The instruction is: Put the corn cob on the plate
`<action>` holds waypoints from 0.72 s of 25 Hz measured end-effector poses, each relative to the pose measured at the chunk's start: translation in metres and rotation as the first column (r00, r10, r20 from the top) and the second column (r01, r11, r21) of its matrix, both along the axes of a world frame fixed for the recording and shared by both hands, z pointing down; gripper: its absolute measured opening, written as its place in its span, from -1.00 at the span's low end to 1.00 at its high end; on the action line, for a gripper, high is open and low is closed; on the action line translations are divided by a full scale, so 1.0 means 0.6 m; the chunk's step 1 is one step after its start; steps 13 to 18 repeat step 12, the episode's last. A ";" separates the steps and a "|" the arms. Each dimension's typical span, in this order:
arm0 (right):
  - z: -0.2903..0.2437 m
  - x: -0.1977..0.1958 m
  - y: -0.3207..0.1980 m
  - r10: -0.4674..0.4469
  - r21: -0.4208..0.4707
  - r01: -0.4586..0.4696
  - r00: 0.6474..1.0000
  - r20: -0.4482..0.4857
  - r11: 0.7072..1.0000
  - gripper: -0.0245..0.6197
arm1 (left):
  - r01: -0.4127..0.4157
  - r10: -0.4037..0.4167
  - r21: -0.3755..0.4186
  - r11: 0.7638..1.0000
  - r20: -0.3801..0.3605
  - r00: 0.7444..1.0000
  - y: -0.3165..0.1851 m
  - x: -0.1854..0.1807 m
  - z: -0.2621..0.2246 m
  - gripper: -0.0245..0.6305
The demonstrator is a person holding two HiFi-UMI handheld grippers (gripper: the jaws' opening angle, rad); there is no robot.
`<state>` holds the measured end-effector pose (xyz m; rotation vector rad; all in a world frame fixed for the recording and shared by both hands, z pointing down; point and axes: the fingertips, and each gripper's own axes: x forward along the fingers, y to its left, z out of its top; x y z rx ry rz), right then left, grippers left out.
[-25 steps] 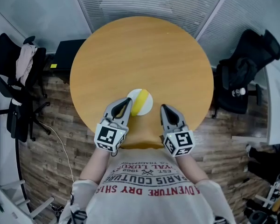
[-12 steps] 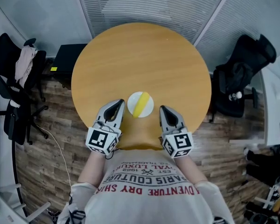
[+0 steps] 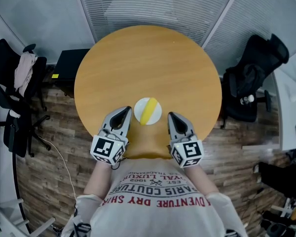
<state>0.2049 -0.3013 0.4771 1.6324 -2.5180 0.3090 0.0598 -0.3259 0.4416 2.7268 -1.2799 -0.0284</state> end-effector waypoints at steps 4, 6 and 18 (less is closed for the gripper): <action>0.001 0.000 0.000 0.007 0.001 -0.007 1.000 -0.005 1.000 -0.83 | -0.003 0.003 0.005 1.000 0.003 1.000 0.000 0.003 0.002 -0.83; 0.001 0.001 0.001 0.007 0.001 -0.007 1.000 -0.011 1.000 -0.83 | -0.004 0.004 0.002 1.000 0.004 1.000 0.000 0.007 0.003 -0.83; 0.001 0.009 -0.006 0.017 0.003 -0.017 1.000 -0.013 1.000 -0.83 | -0.021 0.021 -0.001 1.000 0.013 1.000 -0.003 0.019 0.007 -0.83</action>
